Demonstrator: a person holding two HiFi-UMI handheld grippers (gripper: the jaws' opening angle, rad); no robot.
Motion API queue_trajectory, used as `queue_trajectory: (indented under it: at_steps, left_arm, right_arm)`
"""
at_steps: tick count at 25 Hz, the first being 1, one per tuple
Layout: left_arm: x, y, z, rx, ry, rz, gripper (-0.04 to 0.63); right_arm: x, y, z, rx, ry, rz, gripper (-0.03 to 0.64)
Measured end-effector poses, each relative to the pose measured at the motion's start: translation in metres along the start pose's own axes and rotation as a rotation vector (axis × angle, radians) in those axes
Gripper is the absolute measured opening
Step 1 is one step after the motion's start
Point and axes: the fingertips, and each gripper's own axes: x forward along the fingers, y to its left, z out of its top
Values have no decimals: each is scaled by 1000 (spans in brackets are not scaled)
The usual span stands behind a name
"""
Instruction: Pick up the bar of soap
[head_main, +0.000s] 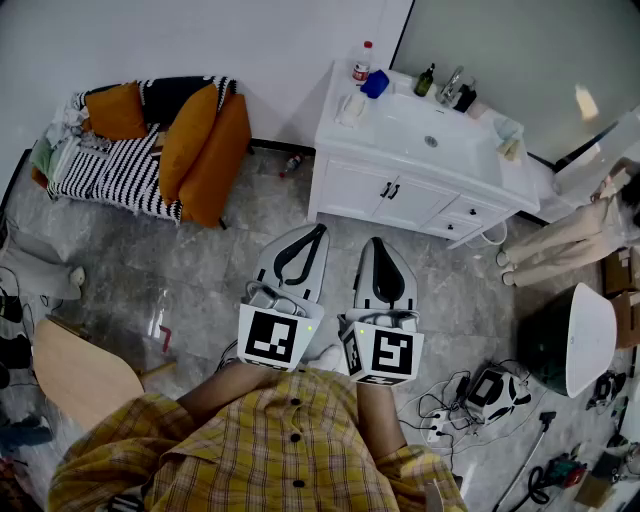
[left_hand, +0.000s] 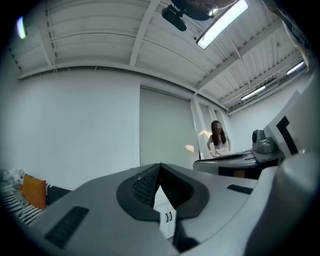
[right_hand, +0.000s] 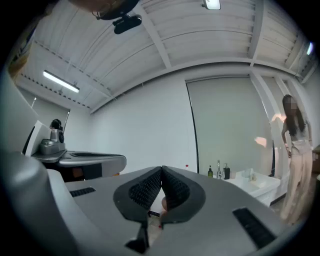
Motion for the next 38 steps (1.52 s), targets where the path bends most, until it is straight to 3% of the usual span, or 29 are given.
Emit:
queue_trajectory:
  at_steps: [12,19,30,38]
  left_arm:
    - [6,-8,-8,13,22,11,11]
    - [12,-18,-28,11,140,53,11]
    - [56,-58,-50,44,160,117,11]
    - [116,-37,-62,16,126,148,11]
  right_arm:
    - [-4,-11,-4,-4,0,10,18]
    - [-9,-49,-10,32,-2,-16,18]
    - [4,-124,-33,63,13,40,18]
    - [54,-154,-44,61,48,48,18]
